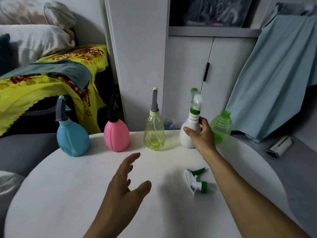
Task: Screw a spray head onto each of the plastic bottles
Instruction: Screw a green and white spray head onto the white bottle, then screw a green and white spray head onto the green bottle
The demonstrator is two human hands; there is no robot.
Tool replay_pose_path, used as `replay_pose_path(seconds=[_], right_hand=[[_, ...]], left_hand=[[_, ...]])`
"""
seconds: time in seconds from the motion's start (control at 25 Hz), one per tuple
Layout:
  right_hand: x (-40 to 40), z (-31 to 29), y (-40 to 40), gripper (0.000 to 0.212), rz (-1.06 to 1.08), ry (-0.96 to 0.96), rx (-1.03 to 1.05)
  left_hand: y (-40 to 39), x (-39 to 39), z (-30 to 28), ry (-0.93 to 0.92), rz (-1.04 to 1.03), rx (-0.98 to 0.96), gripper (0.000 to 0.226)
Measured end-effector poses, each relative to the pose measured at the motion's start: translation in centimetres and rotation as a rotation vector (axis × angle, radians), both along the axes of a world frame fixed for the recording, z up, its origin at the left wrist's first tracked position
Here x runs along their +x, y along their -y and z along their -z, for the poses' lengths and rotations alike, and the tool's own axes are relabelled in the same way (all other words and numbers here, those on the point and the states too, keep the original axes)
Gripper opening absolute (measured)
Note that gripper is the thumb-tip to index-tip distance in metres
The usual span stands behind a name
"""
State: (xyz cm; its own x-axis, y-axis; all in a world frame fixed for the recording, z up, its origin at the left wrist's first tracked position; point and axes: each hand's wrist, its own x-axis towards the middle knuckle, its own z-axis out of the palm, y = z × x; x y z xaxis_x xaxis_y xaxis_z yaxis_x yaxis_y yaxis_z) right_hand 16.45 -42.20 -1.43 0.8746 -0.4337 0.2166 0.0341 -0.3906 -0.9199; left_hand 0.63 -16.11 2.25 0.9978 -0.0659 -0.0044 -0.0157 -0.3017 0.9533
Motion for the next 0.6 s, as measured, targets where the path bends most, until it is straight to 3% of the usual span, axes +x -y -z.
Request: replay_pose_path(seconds=[0.2, 0.32, 0.4, 0.48, 0.6], right_hand=[[-2.2, 0.2, 0.9, 0.083, -0.167, -0.215, -0.129], [-3.7, -1.2, 3.5, 0.047, 0.100, -0.392, -0.339], [-4.2, -2.1, 5.6, 0.031, 0.365, -0.298, -0.320], [-3.8, -2.5, 7.4, 0.050, 0.440, -0.155, -0.164], [-2.2, -2.0, 9.3, 0.097, 0.341, -0.134, -0.066]], left_hand=[[-0.3, -0.3, -0.5, 0.022, 0.008, 0.021, 0.065], [-0.2, -0.2, -0.5, 0.011, 0.008, 0.002, 0.064], [0.4, -0.2, -0.4, -0.009, 0.021, -0.004, 0.064], [0.8, -0.2, 0.0, -0.017, 0.029, 0.011, 0.065], [1.1, -0.2, 0.5, -0.024, 0.037, 0.054, 0.067]])
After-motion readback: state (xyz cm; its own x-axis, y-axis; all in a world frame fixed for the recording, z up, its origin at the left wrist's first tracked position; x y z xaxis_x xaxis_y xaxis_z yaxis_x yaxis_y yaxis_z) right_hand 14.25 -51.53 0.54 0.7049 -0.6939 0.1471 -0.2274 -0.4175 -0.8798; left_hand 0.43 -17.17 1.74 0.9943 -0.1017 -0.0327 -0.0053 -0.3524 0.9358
